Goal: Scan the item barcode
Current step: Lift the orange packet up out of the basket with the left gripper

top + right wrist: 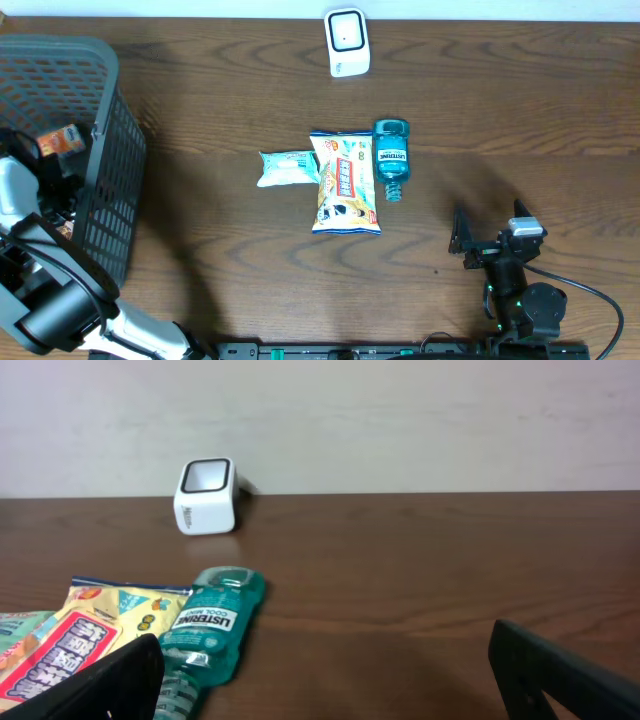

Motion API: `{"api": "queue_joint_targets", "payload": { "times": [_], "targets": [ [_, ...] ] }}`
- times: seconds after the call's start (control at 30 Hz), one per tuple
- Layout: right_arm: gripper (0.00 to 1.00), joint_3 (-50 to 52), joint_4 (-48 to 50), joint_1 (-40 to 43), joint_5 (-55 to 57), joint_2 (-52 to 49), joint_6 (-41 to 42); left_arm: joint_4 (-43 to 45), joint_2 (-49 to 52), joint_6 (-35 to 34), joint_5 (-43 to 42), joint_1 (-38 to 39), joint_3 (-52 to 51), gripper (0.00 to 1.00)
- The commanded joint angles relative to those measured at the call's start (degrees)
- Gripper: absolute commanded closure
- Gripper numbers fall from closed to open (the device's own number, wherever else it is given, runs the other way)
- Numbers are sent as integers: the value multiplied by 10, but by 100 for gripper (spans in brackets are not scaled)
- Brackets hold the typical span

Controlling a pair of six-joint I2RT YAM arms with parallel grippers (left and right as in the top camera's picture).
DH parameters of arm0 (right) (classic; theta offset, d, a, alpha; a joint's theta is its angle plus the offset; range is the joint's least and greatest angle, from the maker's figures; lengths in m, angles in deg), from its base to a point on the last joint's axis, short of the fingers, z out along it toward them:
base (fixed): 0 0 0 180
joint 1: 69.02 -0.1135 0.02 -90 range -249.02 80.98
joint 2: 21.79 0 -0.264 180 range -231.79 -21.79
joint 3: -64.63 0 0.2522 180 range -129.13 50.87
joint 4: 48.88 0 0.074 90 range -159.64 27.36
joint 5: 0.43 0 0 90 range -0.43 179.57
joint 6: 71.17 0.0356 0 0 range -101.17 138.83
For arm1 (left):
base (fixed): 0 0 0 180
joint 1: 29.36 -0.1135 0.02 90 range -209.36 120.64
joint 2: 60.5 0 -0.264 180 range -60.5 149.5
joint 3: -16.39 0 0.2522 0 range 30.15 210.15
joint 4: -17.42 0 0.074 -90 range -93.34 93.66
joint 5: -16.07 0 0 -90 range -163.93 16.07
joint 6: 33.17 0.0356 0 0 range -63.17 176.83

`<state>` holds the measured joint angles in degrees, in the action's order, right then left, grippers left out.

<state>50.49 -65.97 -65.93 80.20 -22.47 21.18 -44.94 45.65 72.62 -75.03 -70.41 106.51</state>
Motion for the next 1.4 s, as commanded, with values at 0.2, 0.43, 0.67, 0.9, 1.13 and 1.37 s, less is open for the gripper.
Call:
{"api": "queue_joint_targets", "payload": {
  "times": [0.2, 0.43, 0.67, 0.9, 1.13, 1.37],
  "targets": [
    [1, 0, -2, 0, 0, 3, 4, 40, 48, 20, -5, -25, -2, 2],
    [1, 0, -2, 0, 0, 3, 4, 50, 108, 20, -8, -25, -2, 2],
    [1, 0, -2, 0, 0, 3, 4, 49, 124, 20, -54, -25, -2, 66],
    [1, 0, -2, 0, 0, 3, 4, 37, 118, 10, -54, -25, 1, 93],
    [1, 0, -2, 0, 0, 3, 4, 35, 64, -104, -54, -25, 47, 93],
    [1, 0, -2, 0, 0, 3, 4, 49, -51, -131, -53, -25, 59, 93]
  ]
}}
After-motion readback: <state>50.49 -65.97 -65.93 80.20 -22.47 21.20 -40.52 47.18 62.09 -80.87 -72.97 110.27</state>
